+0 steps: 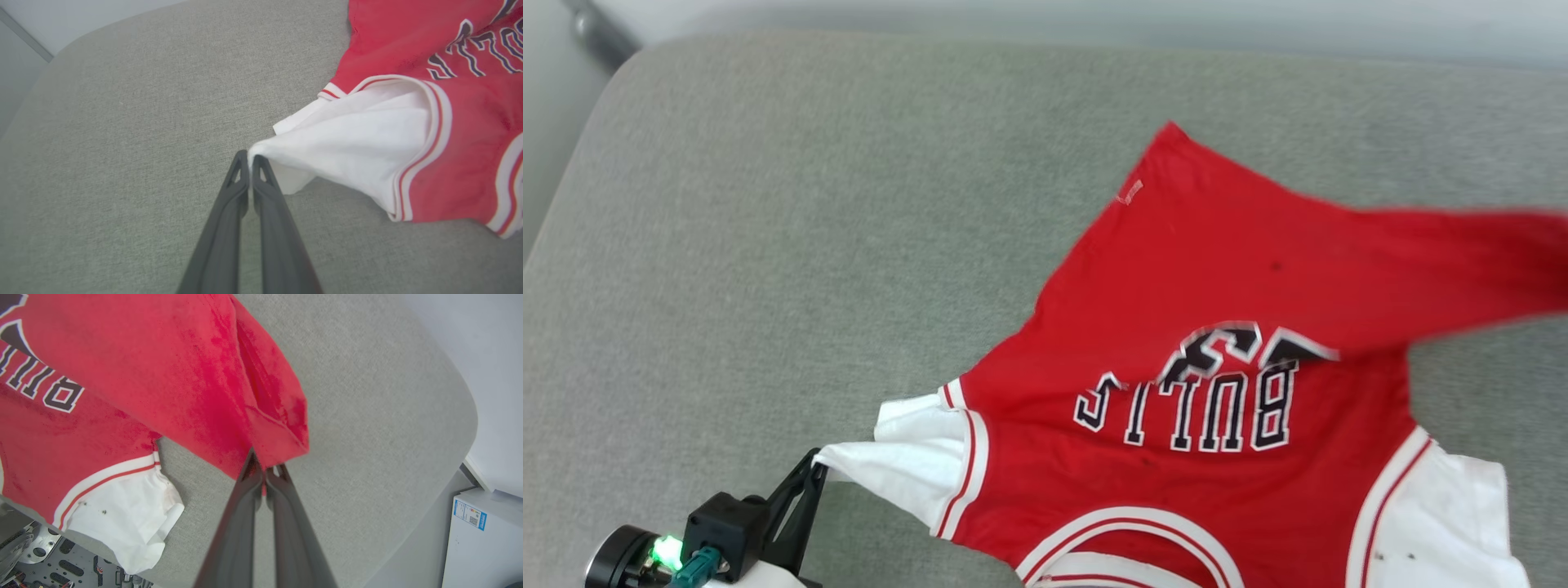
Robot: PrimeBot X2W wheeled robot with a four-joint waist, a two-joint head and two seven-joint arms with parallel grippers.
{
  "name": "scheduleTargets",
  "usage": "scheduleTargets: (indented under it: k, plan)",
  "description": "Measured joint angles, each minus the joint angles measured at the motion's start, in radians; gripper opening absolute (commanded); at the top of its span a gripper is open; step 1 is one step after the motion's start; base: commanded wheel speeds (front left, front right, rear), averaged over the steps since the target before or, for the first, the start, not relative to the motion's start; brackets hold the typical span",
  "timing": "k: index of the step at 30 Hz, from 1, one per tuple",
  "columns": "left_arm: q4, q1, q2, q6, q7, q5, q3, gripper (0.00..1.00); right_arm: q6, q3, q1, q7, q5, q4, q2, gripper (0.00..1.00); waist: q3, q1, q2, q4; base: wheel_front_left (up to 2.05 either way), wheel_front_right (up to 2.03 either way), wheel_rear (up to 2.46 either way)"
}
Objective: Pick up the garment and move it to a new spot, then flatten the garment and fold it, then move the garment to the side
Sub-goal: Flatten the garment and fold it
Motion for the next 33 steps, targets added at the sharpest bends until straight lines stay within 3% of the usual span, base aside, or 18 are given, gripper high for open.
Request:
scheduleTargets:
  k: [5,9,17,22,23,24,25,33]
  plan:
    - [-0.007,0.031,0.013,0.006,0.000,-0.020,0.006,0.00,0.000,0.033,0.230,-0.097,0.076,-0.062,-0.125,0.00,-0.054,-0.0001,0.0001,-0.044,0.00,0.00,0.00]
    - [-0.012,0.054,0.021,0.010,0.000,-0.026,0.008,0.00,0.000,0.055,0.432,-0.206,0.130,-0.064,-0.173,0.00,-0.083,-0.0001,0.0001,-0.071,0.00,0.00,0.00]
    - [-0.021,0.073,0.028,0.009,0.000,-0.030,0.014,0.00,0.000,0.079,0.726,-0.370,0.160,0.008,-0.140,0.00,-0.096,-0.0001,0.0000,-0.095,0.00,0.00,0.00]
    - [-0.014,0.077,0.025,0.006,0.000,-0.030,0.014,0.00,0.000,0.049,0.780,-0.402,0.133,0.037,-0.098,0.00,-0.099,-0.0001,0.0000,-0.103,0.00,0.00,0.00]
    - [-0.013,0.078,0.024,0.006,0.000,-0.030,0.014,0.00,0.000,0.035,0.778,-0.402,0.126,0.036,-0.096,0.15,-0.100,0.0000,0.0000,-0.104,0.00,0.00,0.00]
    - [-0.012,0.079,0.023,0.005,0.000,-0.030,0.013,0.00,0.000,0.021,0.775,-0.401,0.120,0.035,-0.097,0.71,-0.102,-0.0001,0.0001,-0.105,0.00,0.00,0.00]
    - [-0.011,0.079,0.021,0.005,0.000,-0.030,0.013,0.00,0.000,0.004,0.770,-0.397,0.113,0.030,-0.099,1.00,-0.104,-0.0001,0.0000,-0.105,0.00,0.00,0.00]
    - [-0.009,0.074,0.002,-0.002,0.000,-0.025,0.005,0.00,0.000,-0.184,0.604,-0.329,0.107,-0.064,-0.146,1.00,-0.103,0.0000,0.0000,-0.087,0.00,0.00,0.00]
